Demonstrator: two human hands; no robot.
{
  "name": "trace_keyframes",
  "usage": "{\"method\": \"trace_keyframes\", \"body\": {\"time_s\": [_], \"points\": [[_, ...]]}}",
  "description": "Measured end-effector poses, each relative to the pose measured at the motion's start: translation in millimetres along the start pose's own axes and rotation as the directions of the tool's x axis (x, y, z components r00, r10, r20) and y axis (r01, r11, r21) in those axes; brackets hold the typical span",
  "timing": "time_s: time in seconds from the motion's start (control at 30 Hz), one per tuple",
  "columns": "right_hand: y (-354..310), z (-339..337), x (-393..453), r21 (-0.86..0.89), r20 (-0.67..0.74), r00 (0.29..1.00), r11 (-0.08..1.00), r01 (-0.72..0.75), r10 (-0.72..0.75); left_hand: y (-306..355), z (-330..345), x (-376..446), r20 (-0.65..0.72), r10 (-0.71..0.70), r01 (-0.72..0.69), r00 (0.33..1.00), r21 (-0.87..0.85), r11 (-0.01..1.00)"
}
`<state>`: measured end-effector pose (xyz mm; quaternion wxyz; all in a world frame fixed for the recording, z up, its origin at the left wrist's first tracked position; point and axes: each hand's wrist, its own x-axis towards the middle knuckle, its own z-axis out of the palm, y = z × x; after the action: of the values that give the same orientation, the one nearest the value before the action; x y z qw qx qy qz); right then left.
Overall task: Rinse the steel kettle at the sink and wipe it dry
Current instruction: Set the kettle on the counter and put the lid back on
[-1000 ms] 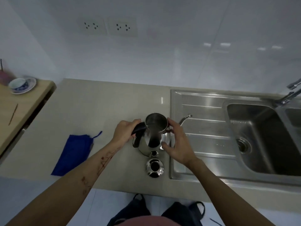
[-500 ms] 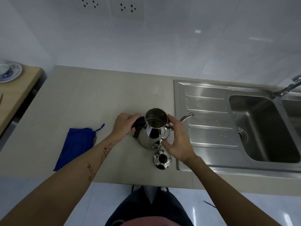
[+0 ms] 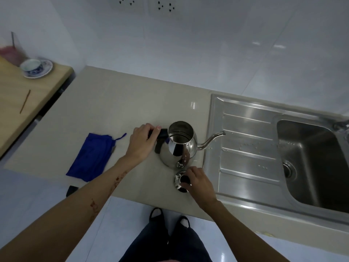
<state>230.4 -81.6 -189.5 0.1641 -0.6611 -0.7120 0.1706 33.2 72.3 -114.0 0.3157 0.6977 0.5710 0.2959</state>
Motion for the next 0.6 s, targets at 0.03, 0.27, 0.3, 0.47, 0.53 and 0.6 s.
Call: {"method": "trace_keyframes", "body": {"time_s": [0.03,0.27,0.3,0.47,0.53,0.6], "points": [[-0.5,-2.9,-1.0,0.008,-0.002,1.000,1.000,0.027,-0.027,3.5,-0.8,-1.8,0.017,-0.016,0.016,1.000,-0.003,1.000],[-50.8,-88.8,11.2,0.373,-0.245,0.959,0.899,0.231,-0.145,29.0,-9.1,-3.4,0.136,-0.127,0.133,0.983,-0.037,0.990],[-57.8,-103.0,22.5,0.335,-0.327,0.930,0.899,0.282,-0.170,30.2,-11.0,-2.0,0.169,-0.159,0.172,0.973,-0.064,0.983],[-70.6,-144.0,86.1,0.209,-0.207,0.976,0.972,0.107,-0.063,32.5,-19.9,3.6,0.291,-0.270,0.311,0.918,-0.106,0.944],[-65.7,-142.0,99.9,0.088,-0.107,0.990,0.991,0.098,-0.089,32.0,-21.1,4.5,0.320,-0.266,0.311,0.909,-0.099,0.945],[-63.6,-139.8,105.2,0.041,-0.053,0.991,0.991,0.129,-0.126,31.2,-21.6,5.3,0.327,-0.256,0.293,0.910,-0.071,0.953]]}}
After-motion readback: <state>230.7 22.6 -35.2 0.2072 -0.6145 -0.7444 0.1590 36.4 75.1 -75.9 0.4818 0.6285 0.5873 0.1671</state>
